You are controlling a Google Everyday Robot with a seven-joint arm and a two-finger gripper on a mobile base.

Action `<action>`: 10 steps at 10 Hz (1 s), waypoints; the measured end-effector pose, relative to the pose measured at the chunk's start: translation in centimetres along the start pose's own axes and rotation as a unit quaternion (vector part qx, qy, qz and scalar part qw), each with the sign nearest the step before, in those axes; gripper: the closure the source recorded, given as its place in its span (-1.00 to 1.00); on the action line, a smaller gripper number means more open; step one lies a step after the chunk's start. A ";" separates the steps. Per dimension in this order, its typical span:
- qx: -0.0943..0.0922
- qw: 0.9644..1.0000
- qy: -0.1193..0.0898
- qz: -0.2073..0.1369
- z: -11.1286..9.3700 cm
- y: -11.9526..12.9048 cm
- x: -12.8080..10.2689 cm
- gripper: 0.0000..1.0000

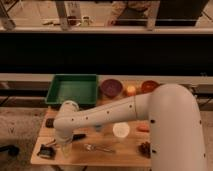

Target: Wipe tray with brush

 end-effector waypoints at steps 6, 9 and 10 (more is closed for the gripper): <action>-0.008 1.000 -0.003 -0.023 1.5 -1.7 -0.9 -0.60; -0.004 1.000 0.003 -0.030 1.6 -2.4 -0.1 -0.60; -0.002 0.999 0.006 -0.032 1.6 -2.6 0.2 -0.60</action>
